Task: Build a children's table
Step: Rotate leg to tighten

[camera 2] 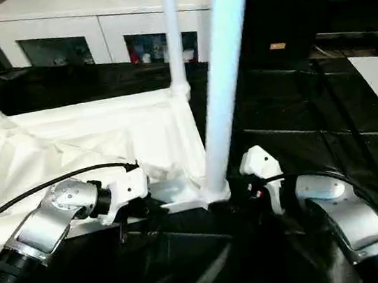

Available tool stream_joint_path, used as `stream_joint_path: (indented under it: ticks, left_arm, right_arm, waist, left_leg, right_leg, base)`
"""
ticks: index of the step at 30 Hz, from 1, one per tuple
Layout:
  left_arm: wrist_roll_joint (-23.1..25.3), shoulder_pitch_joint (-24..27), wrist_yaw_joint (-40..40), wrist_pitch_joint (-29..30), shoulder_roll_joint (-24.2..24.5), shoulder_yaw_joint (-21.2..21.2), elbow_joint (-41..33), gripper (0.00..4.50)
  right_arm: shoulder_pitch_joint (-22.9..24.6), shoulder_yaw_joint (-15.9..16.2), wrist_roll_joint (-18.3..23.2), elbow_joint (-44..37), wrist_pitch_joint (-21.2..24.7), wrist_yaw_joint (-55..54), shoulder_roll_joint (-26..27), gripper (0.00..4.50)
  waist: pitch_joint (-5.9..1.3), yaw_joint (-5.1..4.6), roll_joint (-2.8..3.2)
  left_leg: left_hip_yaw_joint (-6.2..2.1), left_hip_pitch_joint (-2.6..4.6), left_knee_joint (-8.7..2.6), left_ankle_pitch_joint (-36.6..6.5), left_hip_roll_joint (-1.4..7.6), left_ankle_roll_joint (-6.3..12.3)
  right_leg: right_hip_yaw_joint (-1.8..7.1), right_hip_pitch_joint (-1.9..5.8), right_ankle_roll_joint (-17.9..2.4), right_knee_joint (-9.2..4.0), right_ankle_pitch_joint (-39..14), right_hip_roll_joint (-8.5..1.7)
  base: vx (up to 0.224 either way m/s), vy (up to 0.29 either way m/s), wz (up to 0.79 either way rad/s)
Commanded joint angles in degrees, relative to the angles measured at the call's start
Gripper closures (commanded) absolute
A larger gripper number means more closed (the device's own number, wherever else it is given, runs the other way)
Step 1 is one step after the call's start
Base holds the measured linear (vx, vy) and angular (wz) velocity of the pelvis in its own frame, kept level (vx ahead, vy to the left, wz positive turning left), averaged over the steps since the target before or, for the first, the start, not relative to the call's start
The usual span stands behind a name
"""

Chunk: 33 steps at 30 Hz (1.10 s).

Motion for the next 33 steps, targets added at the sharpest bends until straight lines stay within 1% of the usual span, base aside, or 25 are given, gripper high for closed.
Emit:
stream_joint_path:
  ticks: [1,2,5,7,8,11,12,13,14,18,19,20,21,22,23,24,25,26,27,28,29,30,31,32,33]
  left_arm:
    - [-1.2,-0.63,-1.46,-0.51,-0.18,-0.01,-3.81,4.5]
    - [-1.17,-0.62,-1.48,-0.51,-0.17,0.0,-3.82,4.5]
    - [-0.75,-0.5,-1.47,-0.65,-0.09,0.2,-3.67,4.5]
    - [-0.72,-0.44,-1.53,-0.67,-0.05,0.23,-3.62,4.5]
    - [-0.73,-0.4,-1.58,-0.67,-0.03,0.23,-3.59,4.5]
    - [-0.59,-0.4,-1.37,-0.89,0.14,0.19,-3.46,4.5]
    - [-0.65,-0.39,-1.56,-0.72,0.14,0.28,-3.51,4.5]
    - [-0.65,-0.39,-1.57,-0.7,0.14,0.28,-3.51,4.5]
    - [-0.65,-0.39,-1.57,-0.7,0.14,0.28,-3.51,4.5]
    - [-0.35,-0.14,-1.7,-1.08,0.33,0.31,-3.01,4.5]
    - [-0.16,-0.08,-1.51,-1.16,0.27,0.24,-2.76,4.5]
    - [-0.16,-0.08,-1.51,-1.16,0.27,0.24,-2.76,4.5]
    - [0.62,-0.03,-0.17,-1.1,-0.2,0.2,-1.79,4.5]
    - [1.32,-0.13,1.41,-1.07,-0.83,0.25,-0.82,4.5]
    - [1.59,-0.17,2.02,-1.06,-1.08,0.27,-0.46,4.5]
    - [2.33,-0.36,4.31,-0.58,-2.2,0.45,0.91,4.5]
    - [2.33,-0.36,4.31,-0.58,-2.2,0.45,0.91,4.5]
    - [3.19,-0.75,7.35,-0.29,-3.89,0.64,2.7,4.5]
    - [3.57,-1.01,9.46,0.35,-5.37,0.83,3.82,4.5]
    - [3.57,-1.01,9.46,0.35,-5.37,0.83,3.82,4.5]
    - [3.6,-1.23,11.13,1.23,-6.75,1.11,4.48,4.5]
    - [3.91,-1.77,13.57,2.13,-8.47,1.43,5.34,4.5]
    - [4.15,-2.29,15.47,3.37,-9.83,1.68,5.98,4.5]
    - [4.53,-2.88,17.56,4.18,-11.07,1.97,6.86,4.5]
    - [4.98,-3.85,20.79,5.25,-12.76,2.61,8.5,4.5]
  right_arm:
    - [-0.31,0.94,0.11,0.29,-0.13,1.18,-0.19,0.51]
    - [-0.32,0.96,0.13,0.36,-0.09,1.24,-0.18,0.51]
    - [-0.71,0.52,0.44,1.4,0.61,0.95,0.6,0.86]
    - [-0.76,0.61,0.24,1.61,0.54,1.06,0.61,0.91]
    - [-0.79,0.68,0.05,1.7,0.47,1.22,0.6,1.15]
    - [-0.61,1.05,-0.22,1.91,0.31,1.82,0.46,1.26]
    - [-0.64,1.03,-0.13,2.01,0.3,2.08,0.46,1.43]
    - [-0.64,1.03,-0.13,2.02,0.29,2.08,0.46,1.43]
    - [-0.64,1.03,-0.13,2.02,0.29,2.08,0.46,1.58]
    - [-0.46,1.02,-0.14,2.23,0.39,2.66,0.23,1.86]
    - [-0.36,1.25,-0.81,2.85,0.27,2.17,0.26,1.97]
    - [-0.36,1.25,-0.81,2.85,0.27,2.17,0.26,2.05]
    - [-0.51,1.83,-3.53,5.45,-0.3,-1.03,1.14,2.08]
    - [-0.7,2.15,-5.22,7.18,-0.57,-3.51,1.99,2.12]
    - [-0.77,2.27,-5.82,7.8,-0.65,-4.43,2.31,2.19]
    - [-0.98,2.52,-7.31,9.48,-0.51,-7.44,3.65,2.25]
    - [-0.98,2.52,-7.31,9.48,-0.51,-7.44,3.65,2.25]
    - [-0.91,2.95,-8.1,10.18,0.32,-10.12,5.49,2.28]
    - [-0.8,3.33,-8.56,10.28,1.41,-12.27,7.08,2.32]
    - [-0.8,3.33,-8.56,10.28,1.41,-12.27,7.08,2.35]
    - [-0.75,3.66,-9.02,10.25,2.08,-14.11,8.44,2.36]
    - [-0.78,3.9,-9.42,10.1,3.01,-16.59,10.42,2.36]
    - [-1.05,3.94,-9.94,10.24,3.68,-19.2,12.23,2.37]
    - [-1.5,3.8,-10.37,10.63,4.17,-21.79,14.04,2.37]
    - [-2.61,2.82,-10.97,11.94,5.48,-26.76,16.8,2.37]
  waist:
    - [-3.18,0.0,-0.35]
    - [-3.24,0.11,-0.38]
    - [-3.35,0.26,-0.41]
    - [-3.38,0.3,-0.42]
    - [-3.4,0.31,-0.43]
    - [-3.35,0.36,-0.41]
    - [-3.36,0.38,-0.48]
    - [-3.33,0.42,-0.43]
    - [-3.32,0.42,-0.43]
    - [-3.31,0.48,-0.48]
    - [-3.26,0.49,-0.33]
    - [-3.28,0.47,-0.41]
    - [-3.24,0.47,-0.42]
    - [-3.14,0.35,-0.42]
    - [-2.96,0.23,-0.48]
    - [-2.88,0.16,-0.5]
    - [-2.67,-0.01,-0.55]
    - [-2.64,-0.19,-0.66]
    - [-2.43,-0.51,-0.75]
    - [-2.21,-0.86,-0.79]
    - [-2.17,-0.96,-0.84]
    - [-1.92,-1.27,-0.74]
    - [-1.82,-1.69,-0.61]
    - [-1.73,-2.04,-0.45]
    - [-1.62,-2.53,-0.52]
  left_leg:
    - [-1.56,1.07,-4.44,-10.76,3.62,2.95]
    - [-1.54,1.02,-4.35,-10.18,3.58,3.14]
    - [-1.59,0.8,-4.23,-8.69,3.49,3.62]
    - [-1.6,0.8,-4.2,-8.56,3.48,3.66]
    - [-1.6,0.83,-4.2,-8.44,3.5,3.67]
    - [-1.59,0.82,-4.21,-8.63,3.47,3.7]
    - [-1.57,0.83,-4.18,-8.95,3.45,3.61]
    - [-1.61,0.85,-4.23,-9.1,3.49,3.51]
    - [-1.6,0.85,-4.23,-9.26,3.48,3.45]
    - [-1.59,0.84,-4.2,-9.37,3.44,3.36]
    - [-1.61,0.88,-4.24,-9.82,3.45,3.2]
    - [-1.58,0.87,-4.2,-9.95,3.4,3.12]
    - [-1.63,0.86,-4.26,-10.26,3.46,2.89]
    - [-1.61,0.87,-4.3,-11.01,3.39,2.57]
    - [-1.62,0.89,-4.39,-12.18,3.33,2.0]
    - [-1.63,0.98,-4.44,-13.09,3.26,1.74]
    - [-1.72,1.1,-4.52,-14.99,3.21,1.06]
    - [-1.74,1.2,-4.5,-15.82,3.16,0.69]
    - [-1.96,1.23,-4.65,-17.86,3.0,-0.06]
    - [-2.18,1.48,-4.7,-19.89,2.92,-0.45]
    - [-2.26,1.73,-4.63,-20.97,2.85,-0.58]
    - [-2.44,2.19,-4.52,-23.19,2.71,-0.9]
    - [-2.77,2.38,-4.51,-25.01,2.62,-1.48]
    - [-3.16,2.95,-4.48,-27.53,2.56,-1.93]
    - [-3.32,2.73,-4.61,-28.59,2.46,-2.03]
  right_leg:
    - [2.71,2.59,-14.07,-3.14,-12.14,-3.47]
    - [2.72,2.62,-14.0,-3.1,-11.67,-3.47]
    - [2.66,2.75,-14.16,-2.88,-10.3,-3.51]
    - [2.63,2.79,-14.13,-2.85,-10.38,-3.47]
    - [2.64,2.78,-14.11,-2.83,-10.23,-3.45]
    - [2.62,2.78,-14.11,-2.89,-10.49,-3.44]
    - [2.63,2.79,-13.95,-2.94,-11.08,-3.45]
    - [2.63,2.77,-13.82,-2.97,-11.55,-3.47]
    - [2.63,2.76,-13.72,-3.03,-11.82,-3.45]
    - [2.64,2.72,-13.47,-3.05,-12.3,-3.42]
    - [2.65,2.67,-13.34,-3.11,-13.0,-3.43]
    - [2.65,2.67,-13.23,-3.16,-13.24,-3.41]
    - [2.65,2.62,-13.1,-3.17,-13.82,-3.41]
    - [2.63,2.53,-12.86,-3.33,-14.99,-3.39]
    - [2.62,2.4,-12.37,-3.59,-17.15,-3.37]
    - [2.58,2.36,-11.93,-3.79,-18.74,-3.34]
    - [2.54,2.19,-10.94,-4.23,-22.62,-3.39]
    - [2.51,2.08,-10.48,-4.39,-24.33,-3.38]
    - [2.32,2.04,-8.96,-4.84,-28.36,-3.37]
    - [2.17,1.81,-7.16,-5.36,-32.85,-3.39]
    - [2.04,1.63,-6.25,-5.69,-35.08,-3.47]
    - [1.75,1.21,-4.79,-6.34,-39.11,-3.48]
    - [1.25,1.09,-3.61,-6.85,-41.63,-3.48]
    - [0.39,1.04,-2.45,-7.6,-42.99,-3.42]
    - [-0.02,1.15,-1.72,-7.79,-43.43,-3.27]
  base:
    - [0.0,0.0,0.0]
    - [0.0,0.0,0.0]
    - [0.0,0.0,0.0]
    - [0.0,0.0,0.0]
    - [0.0,0.0,0.0]
    - [0.0,0.0,0.0]
    - [0.0,0.0,0.0]
    - [0.0,0.0,0.0]
    - [0.0,0.0,0.0]
    - [0.0,0.0,0.0]
    - [0.0,0.0,0.0]
    - [0.0,0.0,0.0]
    - [0.0,0.0,0.0]
    - [0.0,0.0,0.0]
    - [0.0,0.0,0.0]
    - [0.0,0.0,0.0]
    - [0.0,0.0,0.0]
    - [-0.053,-0.007,-0.01]
    - [0.0,0.0,0.0]
    - [0.0,0.0,0.0]
    - [0.0,0.0,0.0]
    - [0.0,0.0,0.0]
    - [-0.051,0.016,-0.02]
    - [-0.063,0.028,-0.06]
    - [-0.063,0.028,-0.06]
